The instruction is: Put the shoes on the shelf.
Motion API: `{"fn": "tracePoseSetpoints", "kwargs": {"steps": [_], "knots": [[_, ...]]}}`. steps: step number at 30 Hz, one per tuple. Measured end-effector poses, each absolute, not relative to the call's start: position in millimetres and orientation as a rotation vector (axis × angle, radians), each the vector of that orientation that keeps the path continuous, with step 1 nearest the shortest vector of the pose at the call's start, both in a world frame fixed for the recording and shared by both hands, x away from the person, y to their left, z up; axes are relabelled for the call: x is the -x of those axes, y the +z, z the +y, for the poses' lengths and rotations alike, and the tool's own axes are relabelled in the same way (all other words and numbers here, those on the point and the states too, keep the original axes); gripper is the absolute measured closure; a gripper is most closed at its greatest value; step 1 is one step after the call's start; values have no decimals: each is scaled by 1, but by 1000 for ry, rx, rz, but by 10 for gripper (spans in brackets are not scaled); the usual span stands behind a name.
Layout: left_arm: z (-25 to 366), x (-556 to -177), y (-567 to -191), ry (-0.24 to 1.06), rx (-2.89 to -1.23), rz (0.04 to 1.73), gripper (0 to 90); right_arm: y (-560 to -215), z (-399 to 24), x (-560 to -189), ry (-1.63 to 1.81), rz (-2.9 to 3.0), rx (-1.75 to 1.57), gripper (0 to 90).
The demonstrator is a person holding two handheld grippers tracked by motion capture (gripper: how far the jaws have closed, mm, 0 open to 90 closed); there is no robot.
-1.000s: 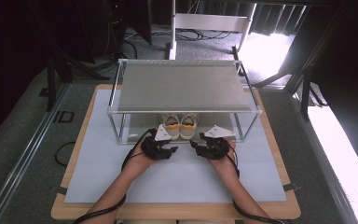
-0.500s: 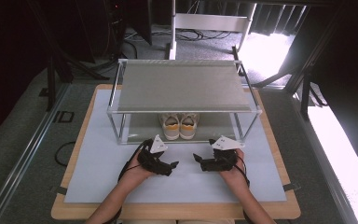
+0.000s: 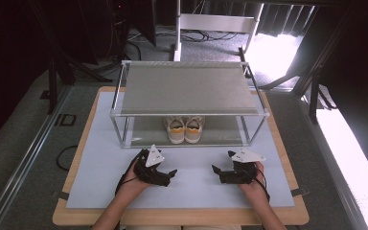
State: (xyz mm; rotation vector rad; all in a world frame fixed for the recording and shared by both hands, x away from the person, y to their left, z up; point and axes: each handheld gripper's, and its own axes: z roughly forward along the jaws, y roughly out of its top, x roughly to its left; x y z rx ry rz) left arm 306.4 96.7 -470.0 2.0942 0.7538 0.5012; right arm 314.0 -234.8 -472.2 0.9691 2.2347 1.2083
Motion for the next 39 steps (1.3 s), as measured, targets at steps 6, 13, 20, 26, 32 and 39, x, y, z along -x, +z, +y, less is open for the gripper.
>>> {"fn": "tracePoseSetpoints", "kwargs": {"steps": [6,13,20,26,32,39], "knots": [[107,-301,-472,527,-2050,780,82,-476,-252,-307,1189,2194,-1008,127],[117,-296,-476,573,-2020,813,82,-476,-267,-304,1192,2110,-1025,125],[125,-292,-477,627,-2001,821,82,-479,-273,-305,1178,2098,-1035,124],[137,-289,-478,664,-1959,849,82,-479,-280,-307,1183,2082,-1040,124],[149,-286,-479,710,-1909,895,81,-479,-282,-307,1196,2077,-1047,124],[153,-283,-485,733,-1879,920,82,-480,-279,-307,1184,2106,-1014,126]]}}
